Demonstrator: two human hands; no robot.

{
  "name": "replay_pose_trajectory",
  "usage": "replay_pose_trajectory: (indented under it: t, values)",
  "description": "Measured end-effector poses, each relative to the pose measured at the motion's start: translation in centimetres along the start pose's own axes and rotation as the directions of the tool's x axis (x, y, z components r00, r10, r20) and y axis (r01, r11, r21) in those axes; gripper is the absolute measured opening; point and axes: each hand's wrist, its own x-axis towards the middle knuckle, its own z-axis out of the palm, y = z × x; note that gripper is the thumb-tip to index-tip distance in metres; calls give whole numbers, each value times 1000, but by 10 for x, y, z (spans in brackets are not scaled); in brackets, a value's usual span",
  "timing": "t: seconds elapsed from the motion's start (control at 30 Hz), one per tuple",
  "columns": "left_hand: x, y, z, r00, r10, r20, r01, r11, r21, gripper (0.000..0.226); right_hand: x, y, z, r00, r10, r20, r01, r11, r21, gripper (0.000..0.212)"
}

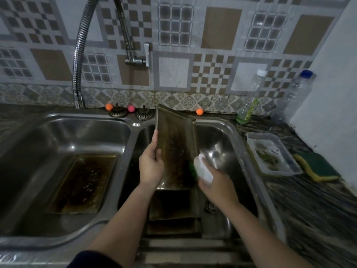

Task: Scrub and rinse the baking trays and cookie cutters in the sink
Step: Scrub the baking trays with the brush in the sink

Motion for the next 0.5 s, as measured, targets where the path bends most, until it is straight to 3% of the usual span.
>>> replay_pose_trajectory:
  t: [0.1, 0.33, 0.5]
  values:
    - [-1, 6, 4, 991, 132, -34, -127, 986, 105, 65, 23, -11, -25, 991, 93, -92, -75, 981, 180, 67]
    - [-28, 18, 18, 943, 331, 25, -316, 874, 370, 79, 68, -61, -61, 935, 194, -296, -53, 904, 424, 71]
    - [-45, 16, 20, 937, 273, 217, -348, 773, 531, 96, 80, -88, -66, 933, 254, -254, -122, 890, 440, 95]
